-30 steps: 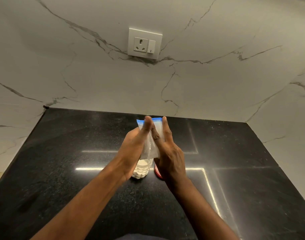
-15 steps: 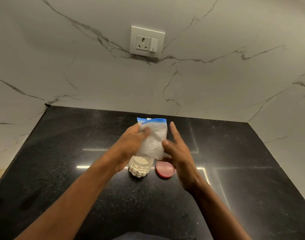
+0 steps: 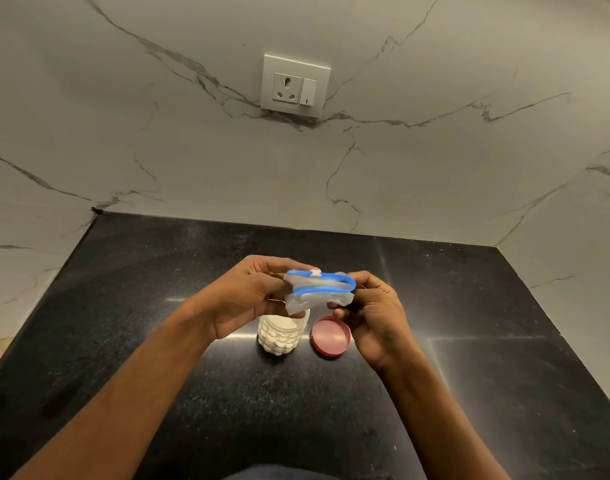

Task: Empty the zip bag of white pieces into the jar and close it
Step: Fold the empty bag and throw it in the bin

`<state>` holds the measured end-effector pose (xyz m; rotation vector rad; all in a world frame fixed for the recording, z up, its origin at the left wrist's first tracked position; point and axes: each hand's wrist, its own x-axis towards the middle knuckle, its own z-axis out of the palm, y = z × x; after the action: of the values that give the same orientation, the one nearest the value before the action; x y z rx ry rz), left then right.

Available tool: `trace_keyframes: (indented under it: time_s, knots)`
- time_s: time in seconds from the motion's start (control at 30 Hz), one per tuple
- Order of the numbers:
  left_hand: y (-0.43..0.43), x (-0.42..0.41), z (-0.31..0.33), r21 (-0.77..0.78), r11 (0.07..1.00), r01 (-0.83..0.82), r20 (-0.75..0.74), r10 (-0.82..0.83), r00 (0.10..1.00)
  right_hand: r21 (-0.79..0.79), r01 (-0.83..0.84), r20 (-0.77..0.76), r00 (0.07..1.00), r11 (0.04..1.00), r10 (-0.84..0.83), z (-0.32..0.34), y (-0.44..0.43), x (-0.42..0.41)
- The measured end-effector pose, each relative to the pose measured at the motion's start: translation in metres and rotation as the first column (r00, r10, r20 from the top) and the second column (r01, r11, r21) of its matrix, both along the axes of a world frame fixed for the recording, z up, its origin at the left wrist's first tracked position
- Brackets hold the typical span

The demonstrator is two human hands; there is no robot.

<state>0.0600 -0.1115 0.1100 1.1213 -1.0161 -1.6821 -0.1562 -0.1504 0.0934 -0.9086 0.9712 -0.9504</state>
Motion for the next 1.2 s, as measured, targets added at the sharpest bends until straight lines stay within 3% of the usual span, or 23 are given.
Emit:
trace_keyframes:
  time_s: [0.1, 0.2, 0.3, 0.37, 0.5, 0.6, 0.83, 0.9, 0.97, 1.07, 1.2]
  knots:
    - [0.002, 0.000, -0.005, 0.074, 0.995, -0.068, -0.086, 0.074, 0.994, -0.070, 0.014, -0.046, 0.999, 0.997, -0.018, -0.003, -0.004, 0.000]
    - [0.003, -0.005, -0.008, 0.133, 0.976, -0.175, -0.189, 0.198, 0.962, -0.260, -0.034, -0.151, 0.988, 0.965, -0.005, -0.003, -0.004, 0.000]
    - [0.002, -0.010, -0.012, 0.015, 0.965, -0.262, 0.032, 0.262, 0.965, -0.395, -0.075, -0.259, 0.965, 0.916, -0.033, -0.002, -0.003, 0.002]
    - [0.001, -0.011, -0.014, -0.010, 0.940, -0.341, 0.088, 0.341, 0.936, -0.357, -0.090, -0.256, 0.967, 0.930, -0.005, -0.004, -0.005, 0.001]
    - [-0.001, -0.008, -0.017, -0.044, 0.924, -0.380, 0.127, 0.383, 0.915, -0.124, -0.154, -0.074, 0.987, 0.980, 0.145, -0.006, -0.004, -0.006]
    - [0.001, -0.008, -0.022, -0.064, 0.932, -0.356, 0.097, 0.361, 0.928, -0.091, -0.200, -0.129, 0.974, 0.975, 0.188, -0.011, -0.005, -0.010]
    - [0.015, -0.028, -0.036, -0.257, 0.850, -0.460, 0.218, 0.515, 0.829, -0.022, -0.098, -0.098, 0.991, 0.995, 0.096, -0.016, -0.004, -0.001]
    - [0.019, -0.033, -0.039, -0.229, 0.808, -0.544, 0.181, 0.584, 0.791, -0.048, -0.093, -0.131, 0.988, 0.994, 0.086, -0.020, -0.003, 0.003]
    - [0.024, -0.036, -0.038, -0.160, 0.784, -0.600, 0.122, 0.619, 0.776, -0.187, -0.118, -0.231, 0.970, 0.975, 0.073, -0.020, -0.002, 0.006]
    - [0.037, -0.029, -0.036, -0.127, 0.779, -0.614, 0.107, 0.626, 0.772, -0.365, -0.295, -0.379, 0.913, 0.883, 0.148, -0.020, 0.002, 0.009]
    - [0.065, -0.004, -0.035, -0.138, 0.773, -0.619, 0.180, 0.634, 0.752, -0.377, -0.390, -0.401, 0.886, 0.840, 0.232, -0.021, 0.022, 0.023]
